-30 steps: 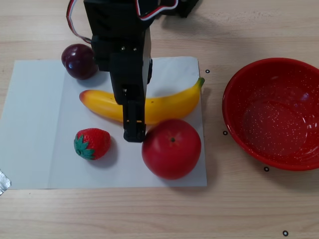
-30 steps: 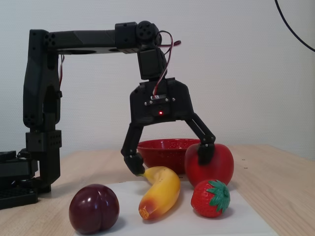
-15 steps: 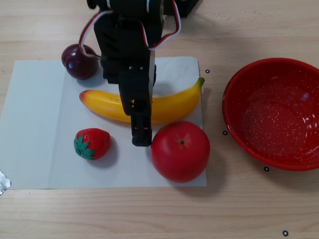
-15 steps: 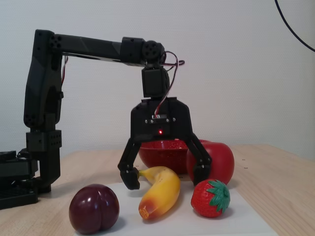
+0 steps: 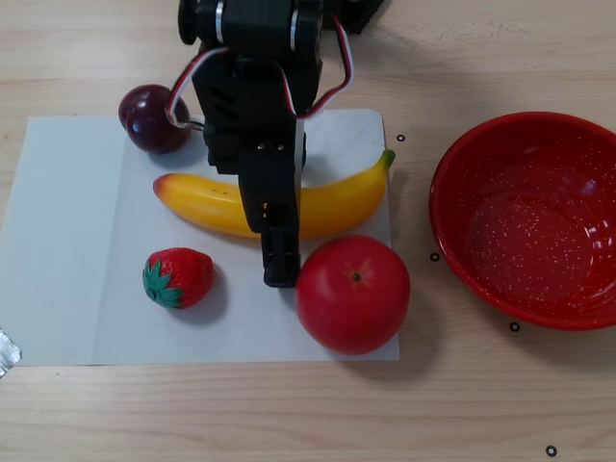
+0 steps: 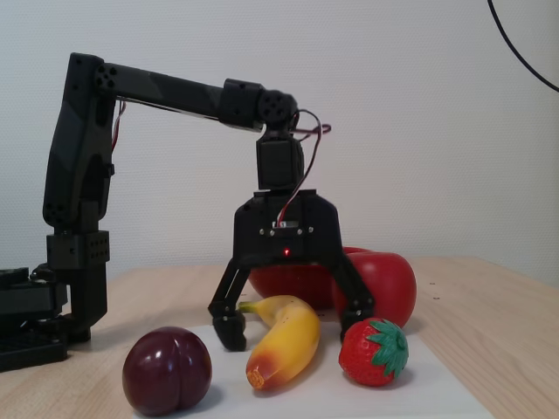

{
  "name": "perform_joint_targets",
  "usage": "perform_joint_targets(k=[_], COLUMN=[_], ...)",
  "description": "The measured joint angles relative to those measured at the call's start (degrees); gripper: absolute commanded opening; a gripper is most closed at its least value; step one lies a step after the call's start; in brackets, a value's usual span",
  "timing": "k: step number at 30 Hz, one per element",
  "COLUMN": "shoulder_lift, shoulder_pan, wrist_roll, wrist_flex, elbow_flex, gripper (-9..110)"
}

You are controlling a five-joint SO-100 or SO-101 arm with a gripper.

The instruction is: Grasp the banana and put it in the red bowl.

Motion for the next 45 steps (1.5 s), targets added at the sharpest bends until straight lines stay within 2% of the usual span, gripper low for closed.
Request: perform_joint_targets(k=[19, 27, 39, 45], shoulder_lift=[-0.18, -0.18, -0.09, 7.38], shoulder_pan=[0.35, 0.26, -0.79, -0.88], wrist_roll=[-3.34, -4.66, -4.92, -3.25], wrist_flex=[3.25, 4.13, 19.07, 28.21], elbow_flex=[-0.97, -1.58, -3.96, -9.40], gripper=[25, 1, 0, 0])
